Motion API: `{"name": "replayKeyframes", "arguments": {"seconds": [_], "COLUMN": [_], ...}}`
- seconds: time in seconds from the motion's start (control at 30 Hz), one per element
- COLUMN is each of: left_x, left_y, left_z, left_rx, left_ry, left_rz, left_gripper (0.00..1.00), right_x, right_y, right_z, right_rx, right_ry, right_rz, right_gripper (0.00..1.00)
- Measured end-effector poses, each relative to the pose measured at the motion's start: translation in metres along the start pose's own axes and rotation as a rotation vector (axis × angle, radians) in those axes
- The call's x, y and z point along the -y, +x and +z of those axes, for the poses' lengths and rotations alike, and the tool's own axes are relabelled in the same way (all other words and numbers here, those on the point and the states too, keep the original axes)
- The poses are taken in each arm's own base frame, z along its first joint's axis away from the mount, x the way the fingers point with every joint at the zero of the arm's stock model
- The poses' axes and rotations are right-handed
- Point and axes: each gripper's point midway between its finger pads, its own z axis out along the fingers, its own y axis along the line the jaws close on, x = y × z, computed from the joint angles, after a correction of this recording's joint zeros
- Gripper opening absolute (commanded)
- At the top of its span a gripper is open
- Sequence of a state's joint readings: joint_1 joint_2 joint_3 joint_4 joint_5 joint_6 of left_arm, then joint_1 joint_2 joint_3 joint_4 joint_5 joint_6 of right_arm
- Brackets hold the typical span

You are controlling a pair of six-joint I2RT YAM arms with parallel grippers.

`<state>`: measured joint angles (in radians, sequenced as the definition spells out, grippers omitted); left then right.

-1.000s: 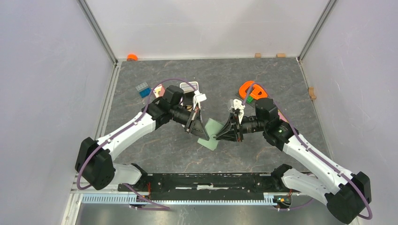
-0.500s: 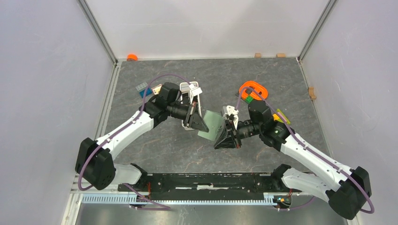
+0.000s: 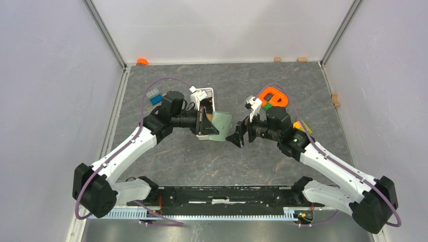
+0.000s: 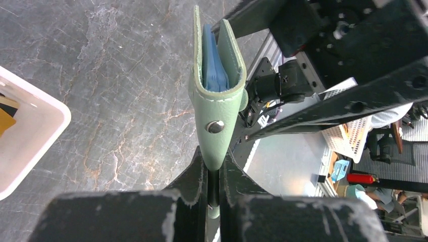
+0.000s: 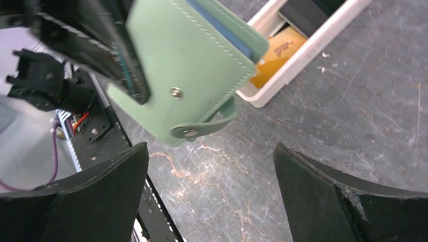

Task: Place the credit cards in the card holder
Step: Open the card holder at the center of the board.

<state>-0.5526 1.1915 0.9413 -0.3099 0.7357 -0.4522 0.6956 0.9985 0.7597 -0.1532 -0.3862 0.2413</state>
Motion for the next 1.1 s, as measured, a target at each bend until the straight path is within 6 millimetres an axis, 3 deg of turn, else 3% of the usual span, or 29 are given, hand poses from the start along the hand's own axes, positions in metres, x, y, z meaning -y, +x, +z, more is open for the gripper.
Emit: {"name": "replayKeyframes", "arguments": {"seconds": [0.2, 0.37, 0.43, 0.53, 0.7, 0.9, 1.03, 1.1], "left_x": [-0.004, -0.006, -0.008, -0.01, -0.011, -0.011, -0.005, -0.002], "left_y": [0.001, 0.001, 0.002, 0.003, 0.005, 0.012, 0.041, 0.065], "left_z": [0.002, 0.004, 0.005, 0.007, 0.008, 0.015, 0.029, 0.04], "left_rx": [0.007, 0.006, 0.002, -0.004, -0.009, -0.011, -0.027, -0.03], "left_ry": [-0.007, -0.009, -0.01, -0.013, -0.014, -0.011, -0.014, -0.007], "left_rz": [-0.001, -0.004, -0.013, -0.023, -0.035, -0.042, -0.053, -0.074], "left_gripper": [0.02, 0.02, 0.02, 0.02, 0.02, 0.02, 0.06, 0.09], "right_x": [0.016, 0.021, 0.023, 0.025, 0.028, 0.035, 0.041, 0.044], "right_y": [0.019, 0.002, -0.003, -0.007, -0.004, 0.028, 0.06, 0.074], "right_z": [0.014, 0.016, 0.016, 0.017, 0.017, 0.015, 0.008, 0.003], "right_rx": [0.009, 0.083, 0.106, 0.126, 0.124, 0.043, -0.035, -0.074], "right_ry": [0.074, 0.107, 0.116, 0.127, 0.144, 0.176, 0.218, 0.241], "right_rz": [0.128, 0.152, 0.158, 0.164, 0.179, 0.201, 0.224, 0.231], "right_gripper": [0.95, 0.88, 0.8, 0.61, 0.38, 0.16, 0.02, 0.0]}}
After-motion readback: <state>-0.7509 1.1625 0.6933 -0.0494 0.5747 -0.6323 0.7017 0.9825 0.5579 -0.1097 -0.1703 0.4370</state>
